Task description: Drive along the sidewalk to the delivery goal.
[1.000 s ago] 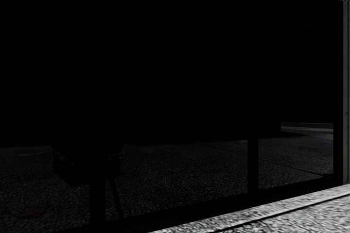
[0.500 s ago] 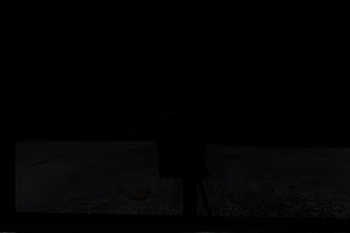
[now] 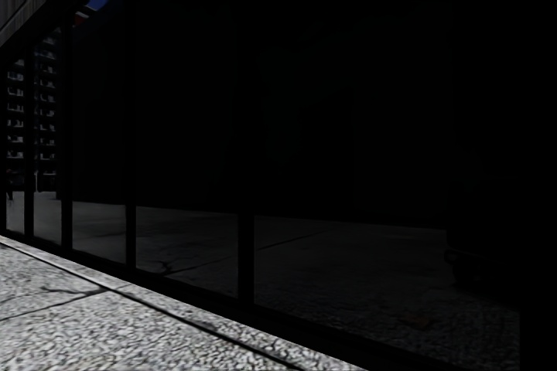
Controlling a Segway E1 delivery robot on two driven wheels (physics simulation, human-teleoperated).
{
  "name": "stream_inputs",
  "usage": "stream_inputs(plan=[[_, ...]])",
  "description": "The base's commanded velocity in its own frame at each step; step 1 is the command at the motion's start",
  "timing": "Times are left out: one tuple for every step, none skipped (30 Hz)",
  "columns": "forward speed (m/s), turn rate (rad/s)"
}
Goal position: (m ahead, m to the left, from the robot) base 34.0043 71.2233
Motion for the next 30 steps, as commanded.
stream_inputs(plan=[[0.0,1.2],[0.0,1.2],[0.0,1.2],[0.0,1.2],[0.0,1.2],[0.0,1.2],[0.0,1.2],[0.0,1.2],[0.0,1.2],[0.0,1.2],[0.0,1.2],[0.0,1.2],[0.0,1.2],[0.0,1.2],[0.0,1.2],[0.0,1.2],[0.0,1.2],[0.0,1.2],[0.0,1.2],[0.0,1.2],[0.0,1.2],[0.0,1.19],[0.0,0.91],[0.0,0.0],[0.0,0.0],[0.0,0.0],[0.0,0.0],[0.0,0.0],[0.0,0.0],[0.0,0.0]])
